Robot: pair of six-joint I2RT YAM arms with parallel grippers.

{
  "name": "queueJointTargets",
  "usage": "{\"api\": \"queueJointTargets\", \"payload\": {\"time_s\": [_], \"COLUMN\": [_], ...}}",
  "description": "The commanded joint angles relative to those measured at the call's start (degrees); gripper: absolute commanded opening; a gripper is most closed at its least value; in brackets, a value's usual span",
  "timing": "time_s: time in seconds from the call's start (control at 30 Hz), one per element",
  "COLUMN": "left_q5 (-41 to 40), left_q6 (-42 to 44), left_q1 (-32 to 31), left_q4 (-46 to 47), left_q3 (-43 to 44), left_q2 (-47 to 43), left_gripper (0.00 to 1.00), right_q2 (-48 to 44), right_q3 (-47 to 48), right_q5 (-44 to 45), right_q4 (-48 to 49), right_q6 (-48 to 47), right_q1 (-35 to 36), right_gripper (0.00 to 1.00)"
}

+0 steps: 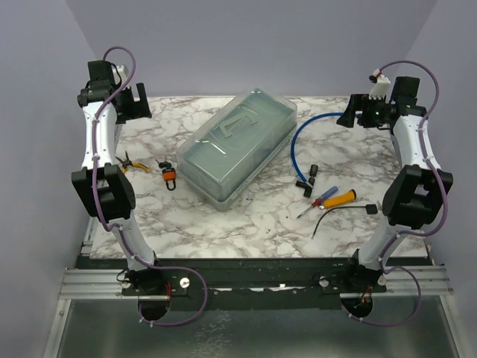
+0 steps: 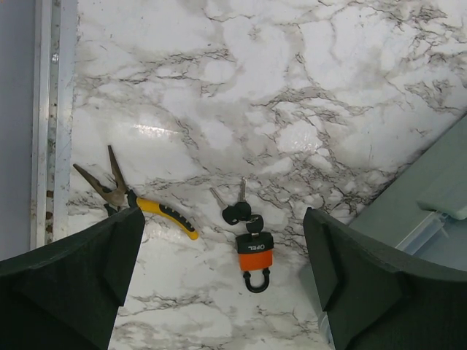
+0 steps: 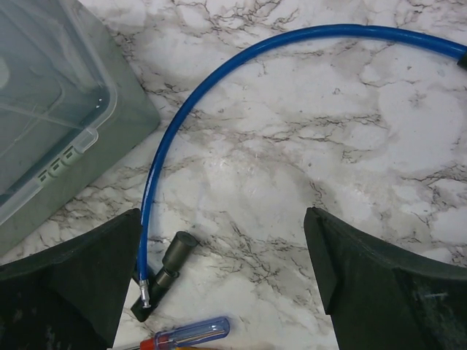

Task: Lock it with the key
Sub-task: Move the distractor to the center of the board.

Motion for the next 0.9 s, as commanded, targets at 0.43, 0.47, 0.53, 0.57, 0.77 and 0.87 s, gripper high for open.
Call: {"api": "queueJointTargets", "payload": {"time_s": [0.43,0.47,0.53,0.57,0.77,0.87], "left_q5": [15.77,17.55,19.91,20.48,18.35,15.27], "left_q6": [15.96,16.27,17.46,18.12,25.46,29.65], "left_q1": [-17.55,-19.02,-22.33,-24.42,-38.78,-47.34], "left_q4": [-3.88,-3.89,-3.88,-3.89,-7.57,-12.14], "left_q3": [8.25,8.52,8.66,8.6,7.49,7.21], "left_q2": [-6.73,-7.24,-8.3,-8.83,-10.27,-9.53], "left_gripper": [0.99,0.99,0.99,0.99,0.99,0.99], "right_q2": [0.66,0.78,0.89,0.83,0.17,-0.38], "right_q3": [1.4,1.42,1.26,1.05,-0.23,-0.6], "right_q5": [-5.33,-5.29,-5.24,-5.2,-5.16,-4.73], "right_q4": [-3.51,-3.54,-3.51,-3.48,-3.59,-4.03], "right_q6": [0.04,0.12,0.22,0.27,-0.06,-0.7], "right_q1": [-0.06,-0.02,-0.02,-0.02,-0.08,-0.07], "right_gripper": [1.0,1.0,1.0,1.0,1.0,1.0]}}
